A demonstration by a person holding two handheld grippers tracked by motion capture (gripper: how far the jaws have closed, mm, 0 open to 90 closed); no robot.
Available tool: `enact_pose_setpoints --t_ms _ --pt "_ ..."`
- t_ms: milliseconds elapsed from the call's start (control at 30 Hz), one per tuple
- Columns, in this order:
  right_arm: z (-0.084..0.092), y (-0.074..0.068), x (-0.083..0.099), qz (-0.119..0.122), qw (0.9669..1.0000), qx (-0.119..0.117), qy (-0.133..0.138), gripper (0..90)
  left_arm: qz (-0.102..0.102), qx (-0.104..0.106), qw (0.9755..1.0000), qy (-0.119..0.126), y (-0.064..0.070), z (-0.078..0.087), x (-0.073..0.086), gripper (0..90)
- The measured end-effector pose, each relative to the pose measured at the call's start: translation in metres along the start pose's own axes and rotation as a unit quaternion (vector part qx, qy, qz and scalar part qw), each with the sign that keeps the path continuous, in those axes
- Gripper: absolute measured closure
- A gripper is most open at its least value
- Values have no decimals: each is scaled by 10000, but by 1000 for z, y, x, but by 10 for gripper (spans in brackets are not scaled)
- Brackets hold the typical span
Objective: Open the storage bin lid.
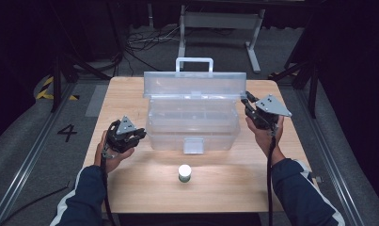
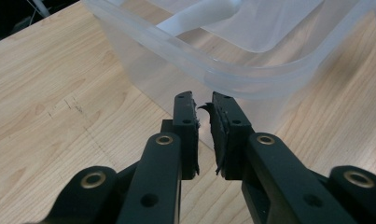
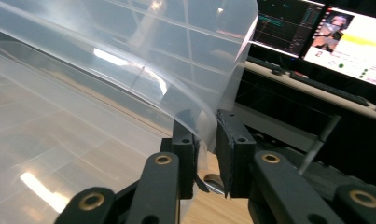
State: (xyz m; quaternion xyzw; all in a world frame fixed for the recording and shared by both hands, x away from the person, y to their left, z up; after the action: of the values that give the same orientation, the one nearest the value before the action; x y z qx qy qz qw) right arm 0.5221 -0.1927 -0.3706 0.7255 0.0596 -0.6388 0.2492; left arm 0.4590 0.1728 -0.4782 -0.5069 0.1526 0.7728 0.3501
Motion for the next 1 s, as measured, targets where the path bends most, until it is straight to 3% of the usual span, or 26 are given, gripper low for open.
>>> enact_pose_setpoints --t_ms 67,233,333,433,500,567,700,833,1000 --pt "-2 2 0 73 9999 85 -8 803 21 32 10000 14 1 0 0 797" --pt "-9 5 0 -7 9995 321 -13 818 -41 27 10000 84 1 6 -3 785" --pt "-13 6 -3 -51 9990 446 -27 828 -19 11 9995 309 -1 18 -10 778" --pt "-17 7 -6 -72 9983 577 -45 834 129 48 9977 670 0 30 -20 774" --pt "-18 8 -7 -88 9981 613 -63 837 97 22 9971 759 2 34 -25 774" --pt "-21 9 -9 -70 9976 682 -113 841 23 161 9961 873 9 36 -31 752" --pt "-25 11 -12 -23 9967 783 -201 846 -223 418 9957 797 27 29 -33 688" --pt "-30 14 -15 50 9965 789 -287 852 -284 528 9959 671 33 21 -30 600" --pt "-34 17 -17 83 9966 705 -410 851 -381 756 9942 659 40 15 -31 546"
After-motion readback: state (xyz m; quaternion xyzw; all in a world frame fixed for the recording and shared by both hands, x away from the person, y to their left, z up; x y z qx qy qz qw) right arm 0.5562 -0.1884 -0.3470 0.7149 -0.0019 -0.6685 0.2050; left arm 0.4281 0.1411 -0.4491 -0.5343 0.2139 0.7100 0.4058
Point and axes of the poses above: each handheld gripper's, and its own axes: z roughly backward along the jaws, x roughly out of its underside, y roughly to its right, the point moved 9 cm from there along -z, roughly forward along the jaws, and after that the axes turned 12 degrees about y, right-handed, at the moved point
